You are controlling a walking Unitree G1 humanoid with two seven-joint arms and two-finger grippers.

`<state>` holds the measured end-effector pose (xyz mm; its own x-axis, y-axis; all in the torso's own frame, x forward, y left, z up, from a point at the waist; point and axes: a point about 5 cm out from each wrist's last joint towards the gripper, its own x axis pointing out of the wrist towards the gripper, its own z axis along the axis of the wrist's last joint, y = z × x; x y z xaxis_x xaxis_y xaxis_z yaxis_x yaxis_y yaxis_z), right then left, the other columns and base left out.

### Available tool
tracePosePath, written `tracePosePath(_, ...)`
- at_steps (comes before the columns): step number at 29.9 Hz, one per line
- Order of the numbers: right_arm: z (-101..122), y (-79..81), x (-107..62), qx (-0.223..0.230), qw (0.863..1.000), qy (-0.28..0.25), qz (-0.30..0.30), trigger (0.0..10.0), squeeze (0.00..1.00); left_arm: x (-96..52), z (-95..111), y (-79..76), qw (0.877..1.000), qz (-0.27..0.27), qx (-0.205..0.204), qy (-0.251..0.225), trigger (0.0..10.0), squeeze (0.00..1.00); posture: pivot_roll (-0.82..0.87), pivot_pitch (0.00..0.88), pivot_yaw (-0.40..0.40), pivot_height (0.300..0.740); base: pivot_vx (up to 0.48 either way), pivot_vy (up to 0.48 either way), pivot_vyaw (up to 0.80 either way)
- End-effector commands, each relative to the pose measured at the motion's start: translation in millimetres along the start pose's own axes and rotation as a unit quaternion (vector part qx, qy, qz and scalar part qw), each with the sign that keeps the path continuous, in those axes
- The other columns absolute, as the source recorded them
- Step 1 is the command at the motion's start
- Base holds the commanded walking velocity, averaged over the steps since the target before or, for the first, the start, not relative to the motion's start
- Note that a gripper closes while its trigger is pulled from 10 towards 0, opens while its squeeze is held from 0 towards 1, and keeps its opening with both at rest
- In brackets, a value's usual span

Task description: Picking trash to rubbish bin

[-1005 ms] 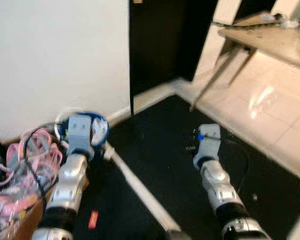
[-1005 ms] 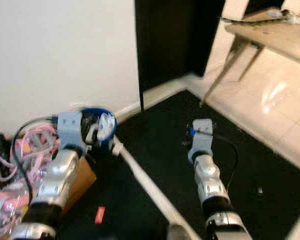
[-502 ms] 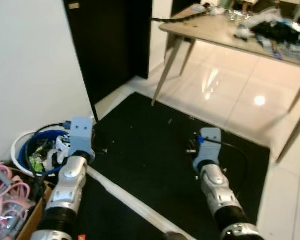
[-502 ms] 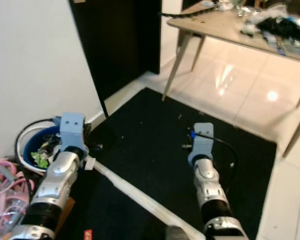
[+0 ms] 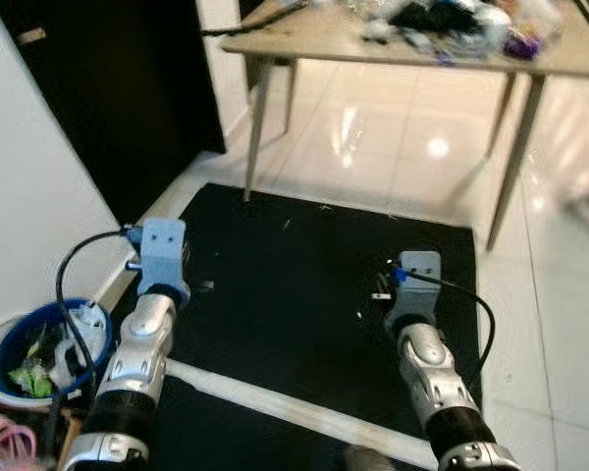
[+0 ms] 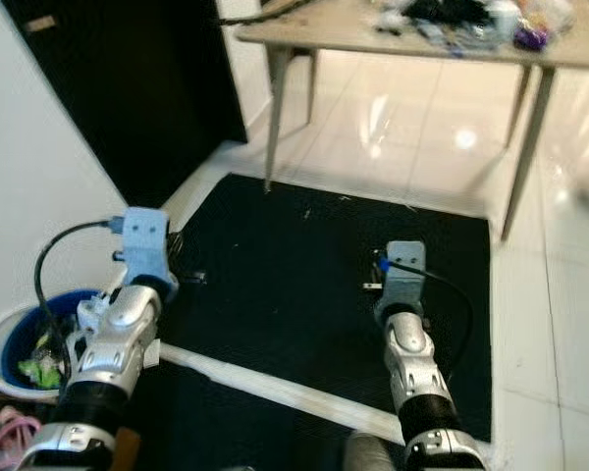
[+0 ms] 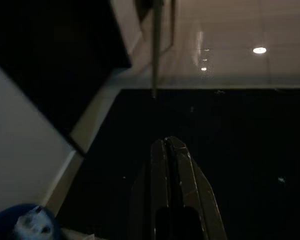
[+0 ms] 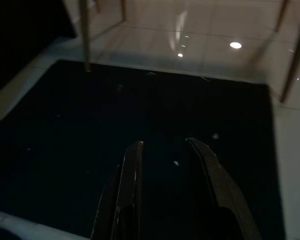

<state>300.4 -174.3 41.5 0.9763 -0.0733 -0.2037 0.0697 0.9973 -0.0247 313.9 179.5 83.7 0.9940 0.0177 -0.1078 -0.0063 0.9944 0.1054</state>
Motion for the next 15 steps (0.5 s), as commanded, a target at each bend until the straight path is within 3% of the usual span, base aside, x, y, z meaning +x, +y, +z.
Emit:
tracePosePath(1,1.5,-1.1,-0.2,0.007,1.000,-0.005,-0.005,10.0,0.00,-1.4,-4.0,4.3,1.000,0.008,0.005,0.008,10.0,0.00,0.04,0.036,0.113,0.740,0.000,0.000,-0.80)
tracePosePath(12,7.1,3.4,4.3,-0.021,1.000,-0.008,0.022,10.0,0.00,-4.2,-7.1,7.9,1.000,0.030,-0.001,0.006,10.0,0.00,0.03,0.025,0.062,0.740,0.000,0.000,0.00)
tracePosePath(15,8.6,2.6,5.6,-0.030,0.999,-0.006,0.034,10.0,0.00,-7.4,-9.3,10.2,0.999,0.045,-0.004,0.006,10.0,0.00,0.02,0.022,0.016,0.740,0.000,0.000,0.00)
